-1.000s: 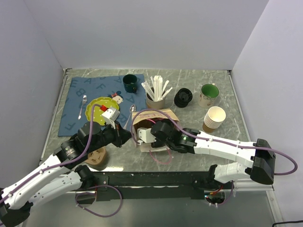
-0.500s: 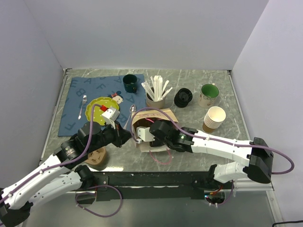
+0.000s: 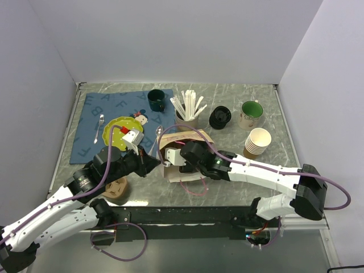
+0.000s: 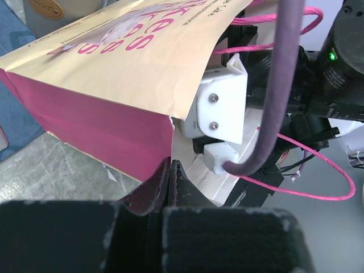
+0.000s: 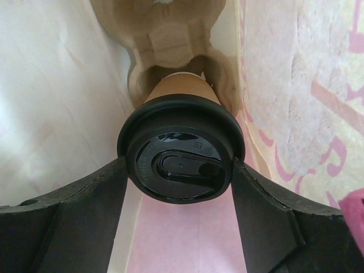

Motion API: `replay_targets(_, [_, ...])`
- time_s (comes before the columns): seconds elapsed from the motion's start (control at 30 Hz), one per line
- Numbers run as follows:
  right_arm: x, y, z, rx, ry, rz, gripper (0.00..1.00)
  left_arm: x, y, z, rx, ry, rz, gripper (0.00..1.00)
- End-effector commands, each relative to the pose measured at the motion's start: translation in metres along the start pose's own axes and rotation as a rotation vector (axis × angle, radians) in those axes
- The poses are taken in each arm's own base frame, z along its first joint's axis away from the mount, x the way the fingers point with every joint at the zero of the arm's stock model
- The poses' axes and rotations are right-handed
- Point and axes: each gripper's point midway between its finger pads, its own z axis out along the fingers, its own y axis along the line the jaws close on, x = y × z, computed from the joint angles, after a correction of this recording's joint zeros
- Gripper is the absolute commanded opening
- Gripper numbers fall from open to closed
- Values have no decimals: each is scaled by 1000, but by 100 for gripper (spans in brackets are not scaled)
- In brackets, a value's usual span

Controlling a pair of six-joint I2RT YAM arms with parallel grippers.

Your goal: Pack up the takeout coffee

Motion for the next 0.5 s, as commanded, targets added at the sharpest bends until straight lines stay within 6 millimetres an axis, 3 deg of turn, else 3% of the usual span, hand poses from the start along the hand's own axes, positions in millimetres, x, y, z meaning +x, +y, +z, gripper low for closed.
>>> replay_targets(0.0, [-1, -2, 4, 15, -14, 57, 52, -5, -8, 0, 38, -16, 18, 1])
replay_targets(0.47, [-11, -15, 7, 78, -71, 135, 51, -4, -8, 1, 43, -15, 12, 1])
